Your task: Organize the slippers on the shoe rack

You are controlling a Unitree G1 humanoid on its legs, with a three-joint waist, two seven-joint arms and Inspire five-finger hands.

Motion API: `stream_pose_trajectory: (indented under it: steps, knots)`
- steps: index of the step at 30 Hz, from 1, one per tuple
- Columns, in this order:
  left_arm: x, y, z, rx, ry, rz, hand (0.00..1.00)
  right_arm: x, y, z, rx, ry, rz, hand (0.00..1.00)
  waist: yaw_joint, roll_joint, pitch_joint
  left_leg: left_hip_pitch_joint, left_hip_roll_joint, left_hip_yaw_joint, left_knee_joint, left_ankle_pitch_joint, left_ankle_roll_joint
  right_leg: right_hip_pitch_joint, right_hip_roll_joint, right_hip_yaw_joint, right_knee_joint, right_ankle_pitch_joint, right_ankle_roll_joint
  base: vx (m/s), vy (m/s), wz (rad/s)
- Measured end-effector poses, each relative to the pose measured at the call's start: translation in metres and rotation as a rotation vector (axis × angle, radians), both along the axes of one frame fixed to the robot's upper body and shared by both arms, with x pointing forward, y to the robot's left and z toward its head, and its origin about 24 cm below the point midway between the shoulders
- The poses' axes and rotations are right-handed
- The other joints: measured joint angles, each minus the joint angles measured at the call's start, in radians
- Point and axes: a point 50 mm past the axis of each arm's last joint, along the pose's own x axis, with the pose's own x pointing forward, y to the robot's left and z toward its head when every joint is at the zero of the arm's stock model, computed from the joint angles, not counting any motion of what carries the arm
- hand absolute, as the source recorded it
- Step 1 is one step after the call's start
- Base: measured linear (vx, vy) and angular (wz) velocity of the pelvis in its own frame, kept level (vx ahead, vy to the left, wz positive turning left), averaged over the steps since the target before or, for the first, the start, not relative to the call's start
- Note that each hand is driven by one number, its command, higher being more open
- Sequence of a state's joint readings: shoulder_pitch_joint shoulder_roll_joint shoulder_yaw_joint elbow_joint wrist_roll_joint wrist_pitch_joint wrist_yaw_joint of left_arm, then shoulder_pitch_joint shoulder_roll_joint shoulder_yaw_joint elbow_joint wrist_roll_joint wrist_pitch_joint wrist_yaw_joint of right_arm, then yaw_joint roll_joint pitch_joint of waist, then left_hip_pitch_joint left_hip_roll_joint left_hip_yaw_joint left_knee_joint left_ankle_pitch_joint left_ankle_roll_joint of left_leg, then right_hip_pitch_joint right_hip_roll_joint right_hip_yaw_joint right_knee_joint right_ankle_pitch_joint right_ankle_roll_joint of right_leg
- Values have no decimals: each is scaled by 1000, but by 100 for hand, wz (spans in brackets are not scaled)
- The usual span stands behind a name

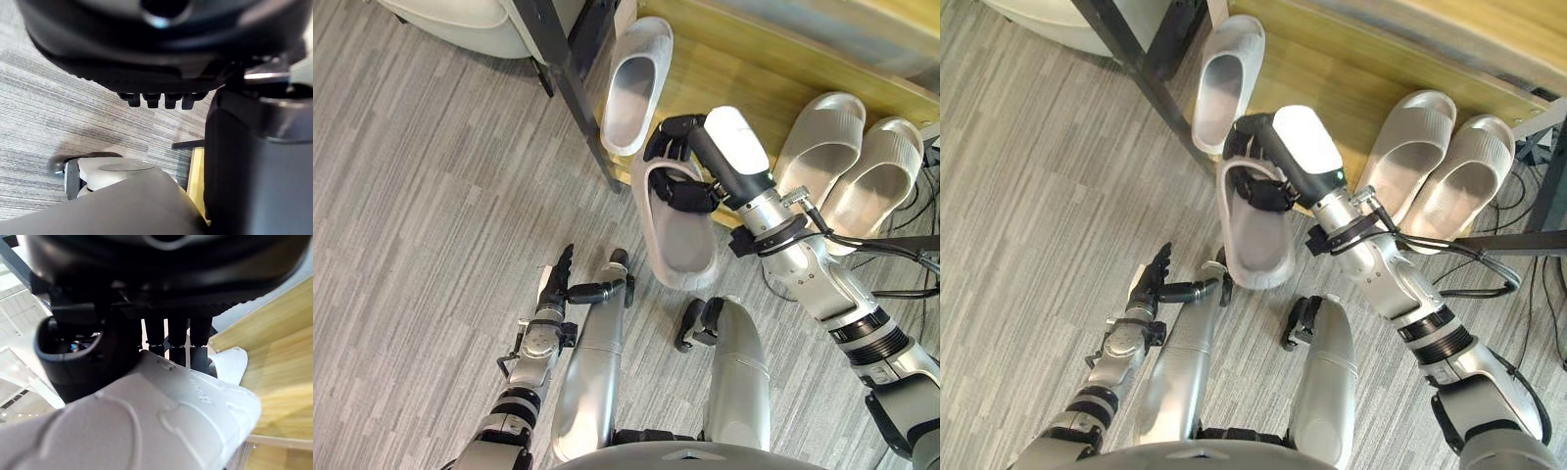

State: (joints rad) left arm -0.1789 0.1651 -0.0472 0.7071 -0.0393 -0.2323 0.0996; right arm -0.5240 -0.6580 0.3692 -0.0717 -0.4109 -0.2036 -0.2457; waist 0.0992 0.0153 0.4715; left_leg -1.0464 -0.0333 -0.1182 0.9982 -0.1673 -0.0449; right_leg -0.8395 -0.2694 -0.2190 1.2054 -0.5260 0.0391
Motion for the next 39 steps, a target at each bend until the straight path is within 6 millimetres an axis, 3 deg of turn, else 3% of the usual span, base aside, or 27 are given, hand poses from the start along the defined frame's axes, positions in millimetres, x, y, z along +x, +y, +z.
stream_pose_trajectory:
  steps: [12,31,32,39]
  knots:
    - [8,-1,16,-24,-84,25,100,19,-21,40,155,-231,-228,0,14,-20,10,-93,-5,-1,57,-5,-5,-91,-18,1,81,-30,-4,-28,7,2]
    - [14,-16,31,-73,-173,38,100,60,-52,83,223,-297,-477,0,60,-22,9,-209,-40,-5,94,-2,-8,-182,-64,-18,134,-59,0,16,-1,7]
    - [14,-16,31,-81,-177,38,100,61,-51,87,219,-311,-479,100,62,-21,9,-216,-41,-4,96,-2,-8,-189,-66,-18,137,-60,1,24,-7,4]
    - [14,-18,32,-87,-181,38,100,63,-51,93,205,-343,-496,100,65,-21,8,-224,-47,-5,95,-3,-7,-190,-77,-28,140,-66,0,39,-18,5]
